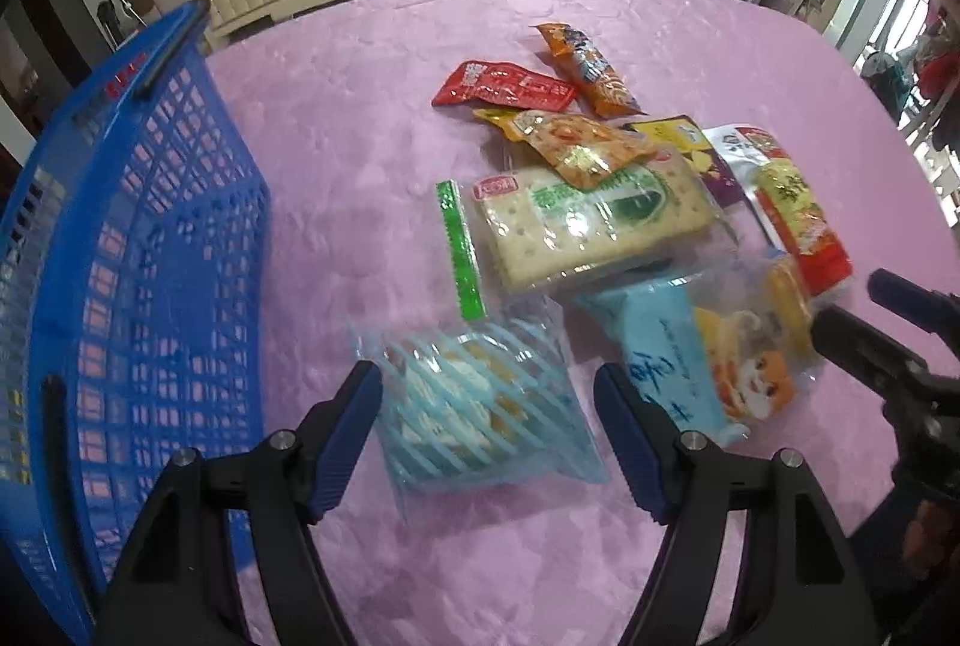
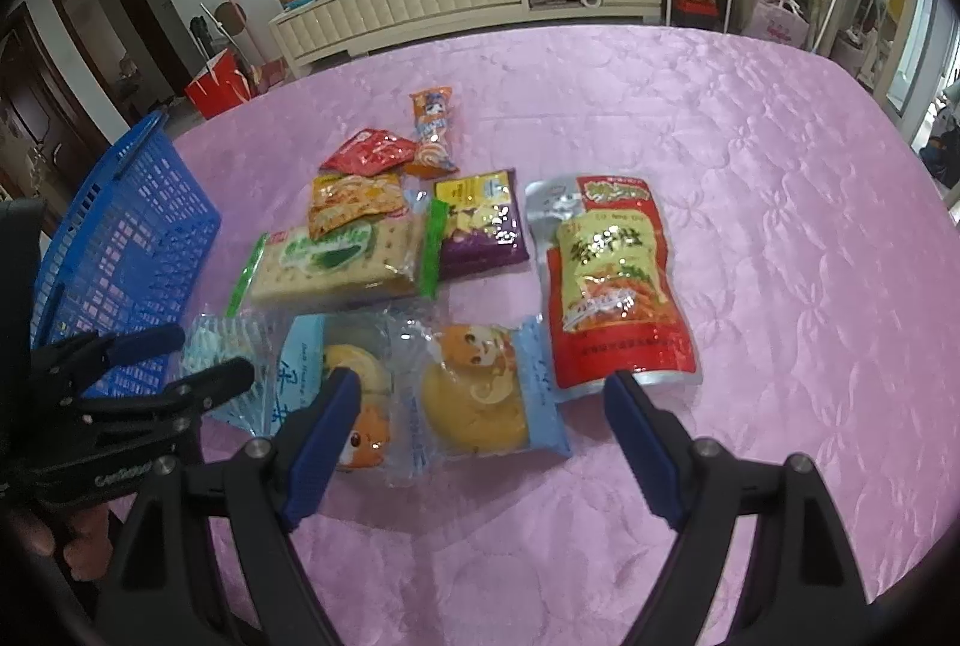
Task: Organize snacks
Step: 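Lower the left tool onto the blue-striped bun bag and close it, then lift the bun bag with the left tool while the right tool grasps the round cake pack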
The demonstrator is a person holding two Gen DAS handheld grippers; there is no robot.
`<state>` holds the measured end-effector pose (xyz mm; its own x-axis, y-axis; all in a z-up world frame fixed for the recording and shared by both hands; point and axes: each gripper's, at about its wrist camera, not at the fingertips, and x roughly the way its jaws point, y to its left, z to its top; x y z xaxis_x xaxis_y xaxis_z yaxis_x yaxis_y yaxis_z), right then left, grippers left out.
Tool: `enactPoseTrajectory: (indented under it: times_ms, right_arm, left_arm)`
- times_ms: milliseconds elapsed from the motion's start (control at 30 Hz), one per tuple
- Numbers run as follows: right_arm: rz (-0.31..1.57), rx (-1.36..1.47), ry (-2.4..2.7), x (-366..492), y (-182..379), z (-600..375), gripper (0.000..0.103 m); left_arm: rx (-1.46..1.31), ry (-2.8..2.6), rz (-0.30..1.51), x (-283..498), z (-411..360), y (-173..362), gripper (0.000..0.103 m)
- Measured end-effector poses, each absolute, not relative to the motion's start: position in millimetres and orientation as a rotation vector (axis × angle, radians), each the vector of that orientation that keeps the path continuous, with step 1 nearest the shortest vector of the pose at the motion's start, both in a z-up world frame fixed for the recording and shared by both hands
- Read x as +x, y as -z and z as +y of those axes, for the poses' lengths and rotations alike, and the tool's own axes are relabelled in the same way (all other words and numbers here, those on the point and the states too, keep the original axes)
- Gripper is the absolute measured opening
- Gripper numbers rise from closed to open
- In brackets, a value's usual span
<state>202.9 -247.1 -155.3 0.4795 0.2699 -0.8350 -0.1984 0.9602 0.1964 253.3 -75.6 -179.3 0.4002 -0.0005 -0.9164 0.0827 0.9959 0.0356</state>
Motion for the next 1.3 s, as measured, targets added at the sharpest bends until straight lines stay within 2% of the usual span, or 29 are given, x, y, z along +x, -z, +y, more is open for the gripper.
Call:
enactPoseTrajectory:
  times_ms: [333,400,567,700,800,1000,1233,1300]
  right_arm:
    - [1.024,0.068,-0.246,202.4,147.9,-258.4,0.086]
    - [1.026,0.061,-0.24,201.3,147.5,-259.4,0.086]
    - [1.024,0.053,-0.216,195.5,142.9,-264.7,0.086]
    - [1.022,0.058,-0.195,192.3,138.8,-271.8,0.086]
    - [1.033,0.064,-0.192,193.4,137.2,-274.6,0.086]
    - [1.066,0.072,-0.268,203.3,135.4,-264.3,0.086]
    - [1.17,0.079,-0.337,222.1,161.7,-244.2,0.086]
    - [1.187,0.06,-0.311,226.5,170.3,-243.1,0.082]
  left_arm:
    - [0.152,0.001,1.196,264.9,-81.2,193.1,0.073]
    - [0.175,-0.005,1.209,267.9,-84.3,199.7,0.081]
    - [0.198,-0.019,1.214,270.6,-89.9,209.3,0.082]
    - [0.126,0.0,1.21,267.0,-81.6,200.7,0.065]
    - [0.073,0.048,1.204,260.2,-78.7,192.2,0.058]
    - [-0.005,0.099,1.163,247.0,-73.3,176.3,0.057]
    - [0.007,0.133,1.116,231.5,-82.1,159.4,0.057]
    - [0.018,0.145,1.102,230.1,-85.0,156.8,0.057]
